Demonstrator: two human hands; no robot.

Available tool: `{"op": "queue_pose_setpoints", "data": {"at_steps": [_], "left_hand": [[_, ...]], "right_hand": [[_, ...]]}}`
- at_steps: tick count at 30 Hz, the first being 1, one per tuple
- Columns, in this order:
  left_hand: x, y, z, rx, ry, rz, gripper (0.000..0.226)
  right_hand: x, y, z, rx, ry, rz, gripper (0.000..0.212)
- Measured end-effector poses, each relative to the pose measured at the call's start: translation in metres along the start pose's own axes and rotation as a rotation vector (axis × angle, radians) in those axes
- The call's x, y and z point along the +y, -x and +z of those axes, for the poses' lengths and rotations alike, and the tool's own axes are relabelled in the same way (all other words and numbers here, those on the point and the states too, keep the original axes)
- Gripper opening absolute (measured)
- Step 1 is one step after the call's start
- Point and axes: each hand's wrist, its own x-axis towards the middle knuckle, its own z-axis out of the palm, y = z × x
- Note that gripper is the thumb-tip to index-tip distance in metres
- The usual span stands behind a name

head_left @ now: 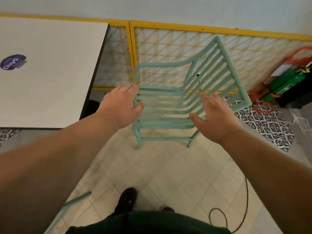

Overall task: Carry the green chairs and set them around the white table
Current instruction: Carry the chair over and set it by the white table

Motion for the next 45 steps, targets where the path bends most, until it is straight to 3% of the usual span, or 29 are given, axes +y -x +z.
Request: {"op": "queue_pose_setpoints", "data": {"at_steps": [12, 22, 29, 45], "left_hand": [[-0.007, 0.135, 0.031, 0.034, 0.054, -0.378, 0.071], [-0.050, 0.283, -0.009, 0.133, 0.046, -0.686, 0.070], [-0.087, 0.394, -0.007, 0.141, 0.051, -0.801, 0.068], [-0.191, 0.612, -0.017, 0.087, 0.016, -0.853, 0.070]], "right_hand": [[-0.034, 0.014, 0.032, -0.170, 0.104, -0.400, 0.080], [-0.142, 0.066, 0.053, -0.249, 0.072, -0.646, 0.086], [-0.223, 0.132, 0.080, -0.263, 0.072, -0.750, 0.077], [-0.386, 0.281, 0.139, -0.293, 0.061, -0.799, 0.077]]}}
